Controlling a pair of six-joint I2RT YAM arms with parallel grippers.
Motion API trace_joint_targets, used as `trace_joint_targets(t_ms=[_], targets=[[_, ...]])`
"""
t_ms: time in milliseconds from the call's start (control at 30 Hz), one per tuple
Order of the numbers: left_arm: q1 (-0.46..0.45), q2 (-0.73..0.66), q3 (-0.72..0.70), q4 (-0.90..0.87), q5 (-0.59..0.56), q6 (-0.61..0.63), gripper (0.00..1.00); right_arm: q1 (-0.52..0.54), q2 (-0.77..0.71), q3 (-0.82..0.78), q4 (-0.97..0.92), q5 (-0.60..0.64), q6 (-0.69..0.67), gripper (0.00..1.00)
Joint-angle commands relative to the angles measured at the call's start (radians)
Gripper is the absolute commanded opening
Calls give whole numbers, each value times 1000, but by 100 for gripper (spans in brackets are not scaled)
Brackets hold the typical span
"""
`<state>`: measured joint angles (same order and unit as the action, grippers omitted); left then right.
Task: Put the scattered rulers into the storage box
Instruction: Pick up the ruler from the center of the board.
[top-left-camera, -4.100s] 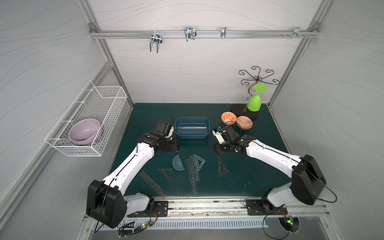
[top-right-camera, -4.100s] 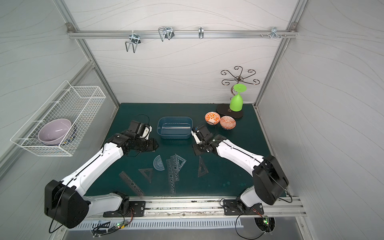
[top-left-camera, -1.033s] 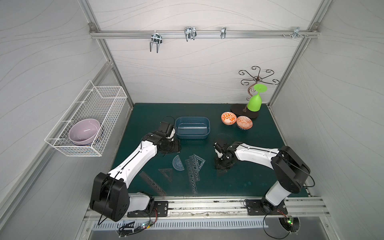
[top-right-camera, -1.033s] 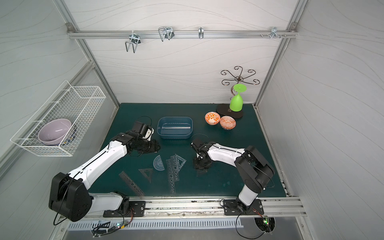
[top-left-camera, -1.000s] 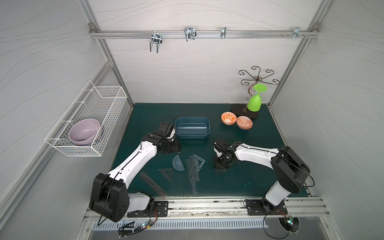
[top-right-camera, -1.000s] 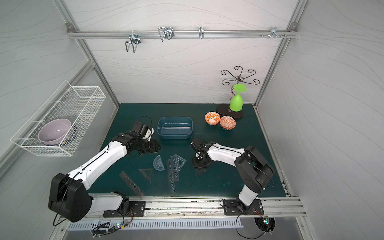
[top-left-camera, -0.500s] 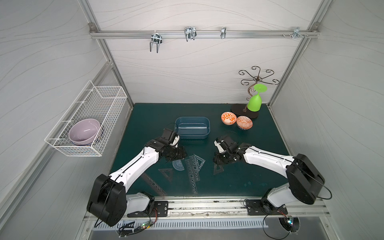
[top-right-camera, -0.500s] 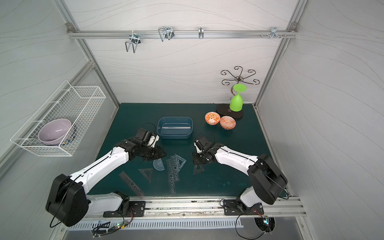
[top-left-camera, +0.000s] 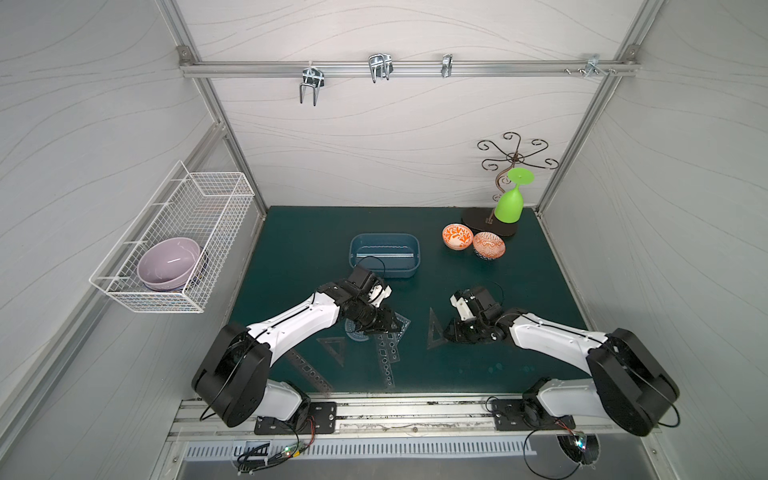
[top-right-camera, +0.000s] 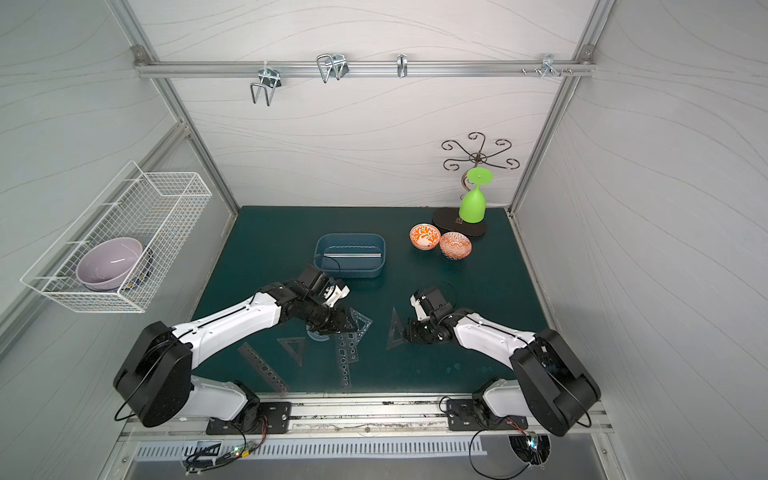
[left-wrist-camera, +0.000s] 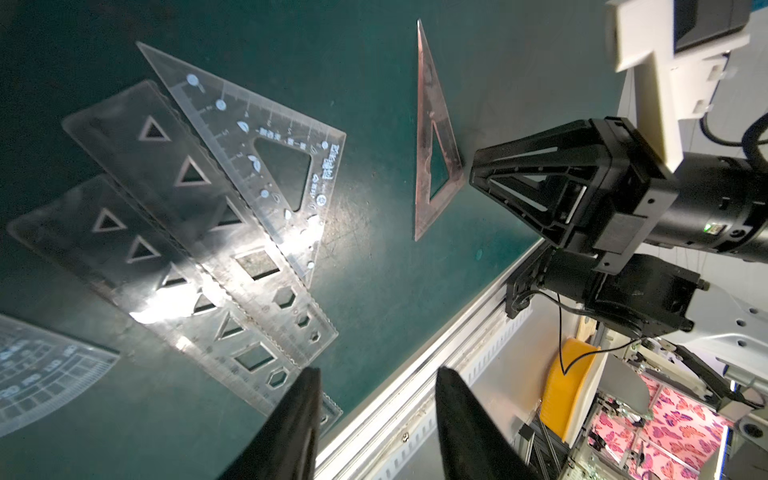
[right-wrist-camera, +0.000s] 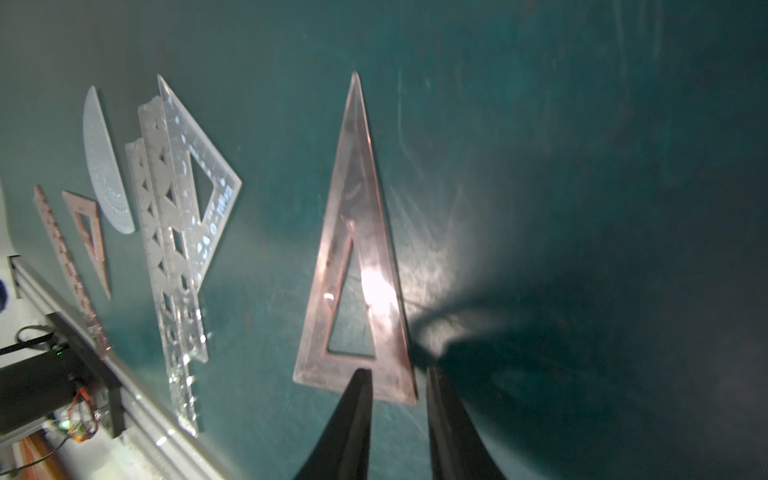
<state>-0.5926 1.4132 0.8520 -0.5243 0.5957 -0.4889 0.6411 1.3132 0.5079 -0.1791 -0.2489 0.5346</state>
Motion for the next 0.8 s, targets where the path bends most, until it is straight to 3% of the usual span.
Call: trace_joint_targets(t_ms=[0,567,767], targets=[[-13,12,8,13,50,16,49,-4,-16,-32,52,-47,19,30],[-42,86,16,53,79,-18,48,72,63,-67,198,-124,94,29],[-47,119,33,54,47,-29,46,7,-5,-79,184,-143,69,24]])
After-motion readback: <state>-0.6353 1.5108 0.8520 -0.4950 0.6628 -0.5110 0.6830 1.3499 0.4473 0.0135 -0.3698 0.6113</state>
